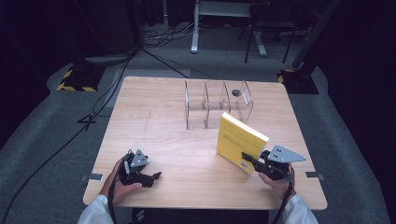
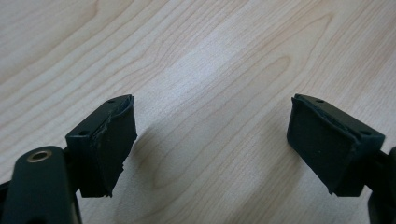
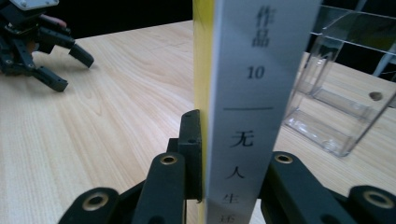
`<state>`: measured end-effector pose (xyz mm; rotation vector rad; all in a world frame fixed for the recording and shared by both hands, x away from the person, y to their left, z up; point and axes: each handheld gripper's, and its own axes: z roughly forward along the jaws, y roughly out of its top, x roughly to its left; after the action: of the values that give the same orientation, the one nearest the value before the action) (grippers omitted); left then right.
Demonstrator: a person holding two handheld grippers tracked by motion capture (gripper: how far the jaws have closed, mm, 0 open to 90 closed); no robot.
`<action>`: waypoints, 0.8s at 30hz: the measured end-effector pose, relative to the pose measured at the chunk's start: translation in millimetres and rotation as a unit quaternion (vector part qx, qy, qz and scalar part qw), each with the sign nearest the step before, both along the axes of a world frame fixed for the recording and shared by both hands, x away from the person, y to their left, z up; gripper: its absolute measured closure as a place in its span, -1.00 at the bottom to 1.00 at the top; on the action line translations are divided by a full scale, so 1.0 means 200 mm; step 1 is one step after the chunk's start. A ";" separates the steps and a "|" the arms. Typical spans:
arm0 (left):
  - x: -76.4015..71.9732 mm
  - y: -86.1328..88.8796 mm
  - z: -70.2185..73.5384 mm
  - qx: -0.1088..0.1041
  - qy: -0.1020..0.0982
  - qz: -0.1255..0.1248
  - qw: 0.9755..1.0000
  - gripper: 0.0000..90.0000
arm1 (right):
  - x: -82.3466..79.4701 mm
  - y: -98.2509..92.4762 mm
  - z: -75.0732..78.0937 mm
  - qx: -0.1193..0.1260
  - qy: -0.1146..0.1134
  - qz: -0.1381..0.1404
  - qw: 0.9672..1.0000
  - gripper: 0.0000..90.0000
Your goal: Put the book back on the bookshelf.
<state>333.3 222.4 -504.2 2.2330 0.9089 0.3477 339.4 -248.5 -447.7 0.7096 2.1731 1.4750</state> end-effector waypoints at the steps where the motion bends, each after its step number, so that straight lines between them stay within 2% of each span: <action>1: 0.00 0.00 0.00 -0.002 0.000 0.001 1.000 -0.63 | 0.00 -0.01 0.00 0.002 -0.001 -0.004 1.000 0.69; 7: -0.01 -0.01 0.00 -0.003 0.000 0.010 1.000 -0.63 | 0.00 -0.04 0.02 0.006 -0.011 -0.025 1.000 0.69; 17: -0.01 -0.01 0.00 -0.003 0.000 0.010 1.000 -0.64 | 0.01 -0.11 0.06 0.019 -0.025 -0.057 0.998 0.69; 24: -0.01 -0.01 0.00 -0.004 0.001 0.009 1.000 -0.65 | 0.01 -0.13 0.08 0.025 -0.031 -0.069 0.997 0.69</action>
<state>331.7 221.3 -504.7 2.2208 0.9301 0.3492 341.4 -273.7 -431.6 0.8047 2.0055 1.4644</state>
